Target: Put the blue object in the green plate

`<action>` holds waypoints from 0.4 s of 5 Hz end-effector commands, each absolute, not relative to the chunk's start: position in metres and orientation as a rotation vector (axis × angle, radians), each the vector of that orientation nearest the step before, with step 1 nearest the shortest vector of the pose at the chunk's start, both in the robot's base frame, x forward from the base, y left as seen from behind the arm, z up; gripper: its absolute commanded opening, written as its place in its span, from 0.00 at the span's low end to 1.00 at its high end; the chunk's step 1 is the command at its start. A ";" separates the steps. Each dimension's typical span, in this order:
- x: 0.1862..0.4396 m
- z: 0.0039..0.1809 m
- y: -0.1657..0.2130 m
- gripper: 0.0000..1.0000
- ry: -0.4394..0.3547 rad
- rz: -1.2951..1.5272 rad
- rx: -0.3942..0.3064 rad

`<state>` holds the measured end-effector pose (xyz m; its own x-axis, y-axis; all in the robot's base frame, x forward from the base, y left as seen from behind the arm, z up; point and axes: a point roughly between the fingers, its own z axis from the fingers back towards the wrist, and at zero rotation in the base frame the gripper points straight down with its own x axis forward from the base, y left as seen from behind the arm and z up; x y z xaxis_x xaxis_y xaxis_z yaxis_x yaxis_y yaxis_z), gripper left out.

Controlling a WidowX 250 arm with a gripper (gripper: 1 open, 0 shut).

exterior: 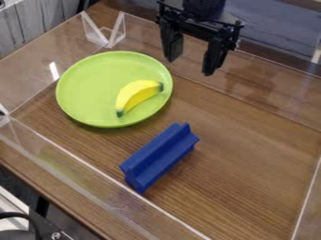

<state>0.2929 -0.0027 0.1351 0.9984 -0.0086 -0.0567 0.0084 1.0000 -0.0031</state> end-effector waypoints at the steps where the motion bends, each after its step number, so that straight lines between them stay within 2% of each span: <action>1: 0.283 0.121 -0.005 1.00 0.073 -0.059 -0.001; 2: 0.258 0.105 -0.013 1.00 0.071 -0.118 -0.009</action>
<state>0.2536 -0.0127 0.0915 0.9859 -0.1114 -0.1246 0.1101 0.9938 -0.0171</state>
